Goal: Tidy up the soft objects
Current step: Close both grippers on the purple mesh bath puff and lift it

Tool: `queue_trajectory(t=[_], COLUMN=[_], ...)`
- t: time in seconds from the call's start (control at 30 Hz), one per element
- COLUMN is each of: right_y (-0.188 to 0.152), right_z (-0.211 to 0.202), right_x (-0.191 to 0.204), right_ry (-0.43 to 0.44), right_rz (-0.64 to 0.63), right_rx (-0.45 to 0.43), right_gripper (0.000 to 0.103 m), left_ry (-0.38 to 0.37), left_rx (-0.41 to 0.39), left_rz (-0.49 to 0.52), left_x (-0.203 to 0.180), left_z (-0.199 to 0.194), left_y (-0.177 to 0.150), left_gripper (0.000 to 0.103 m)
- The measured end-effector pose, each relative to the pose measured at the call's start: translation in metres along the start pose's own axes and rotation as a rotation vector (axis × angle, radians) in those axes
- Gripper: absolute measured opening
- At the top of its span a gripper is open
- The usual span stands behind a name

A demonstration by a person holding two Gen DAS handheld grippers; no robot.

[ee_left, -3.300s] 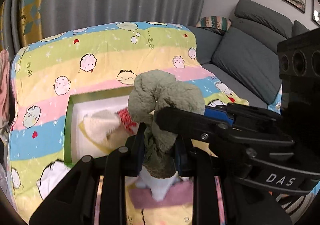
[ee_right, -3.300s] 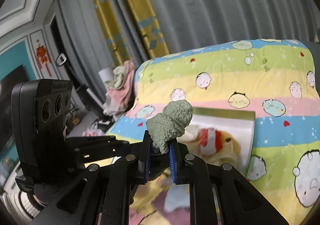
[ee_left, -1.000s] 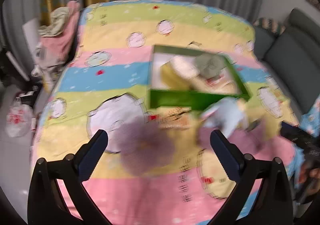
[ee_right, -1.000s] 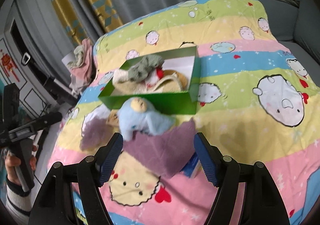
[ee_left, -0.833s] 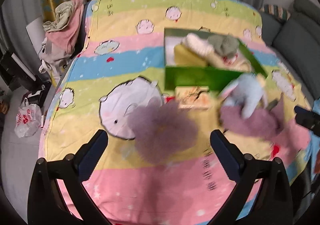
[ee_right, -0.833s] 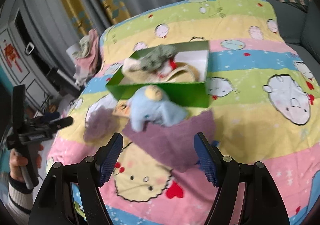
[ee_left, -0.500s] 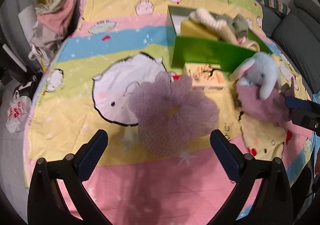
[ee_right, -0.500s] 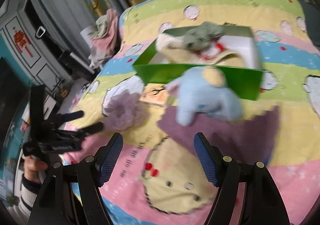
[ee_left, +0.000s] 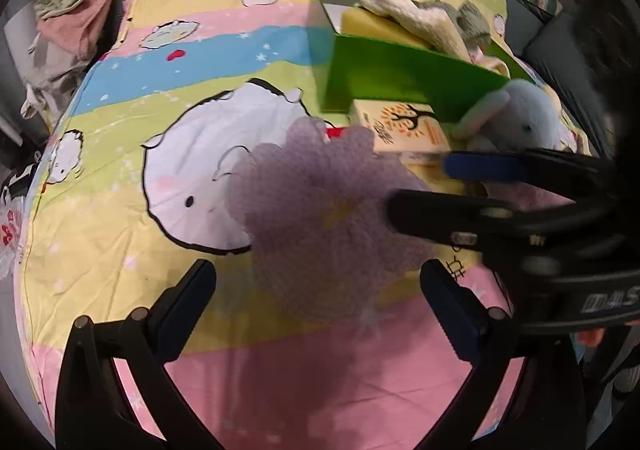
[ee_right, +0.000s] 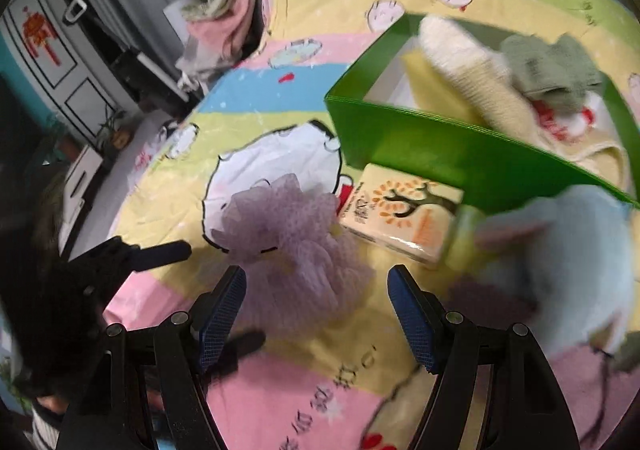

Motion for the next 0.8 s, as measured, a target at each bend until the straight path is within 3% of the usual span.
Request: queue_trajectory(t=[0.2, 0.27, 0.33, 0.47, 0.5, 0.57, 0.67, 0.77, 0.8], right_y=[0.003, 0.003, 0.004, 0.005, 0.004, 0.004, 0.007, 0.01, 0.01], right_z=[0.028, 0.033, 0.035, 0.039, 0.04, 0.039, 0.041, 0.036, 0.034], right_x=[0.005, 0.003, 0.003, 0.004, 0.005, 0.007, 0.011, 0.015, 0.015], right_ry=[0.039, 0.058, 0.067, 0.102, 0.103, 0.117, 0.131, 0.134, 0.135], right_rz=[0.0, 0.021, 0.028, 0.028, 0.022, 0.019, 0.013, 0.0, -0.002], right_rx=[0.061, 0.066, 0.063, 0.064, 0.064, 0.06, 0.047, 0.022, 0.016], right_gripper=[0.074, 0.074, 0.069, 0.05, 0.044, 0.035, 0.022, 0.017, 0.017], left_ry=[-0.002, -0.014, -0.009, -0.017, -0.018, -0.011, 0.034, 0.018, 0.006], left_rx=[0.026, 0.023, 0.028, 0.03, 0.027, 0.02, 0.01, 0.004, 0.003], left_rz=[0.004, -0.008, -0.024, -0.049, -0.05, -0.049, -0.041, -0.054, -0.06], left_x=[-0.003, -0.002, -0.001, 0.0, -0.001, 0.0, 0.005, 0.007, 0.006], left_z=[0.013, 0.015, 0.018, 0.021, 0.02, 0.02, 0.021, 0.018, 0.016], left_y=[-0.004, -0.002, -0.001, 0.0, 0.0, 0.001, 0.002, 0.004, 0.004], left_gripper=[0.099, 0.09, 0.088, 0.084, 0.08, 0.063, 0.049, 0.027, 0.024])
Point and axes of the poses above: each gripper's, at about its wrist camera, not at the fingertips, and z roughly the way its jaws point, x to its left, y to its top, the point moved 9 cm from there along z, roughly the way its jaws point, and after that the axes turned 13 degrees about -z, right-handed, at the moved point
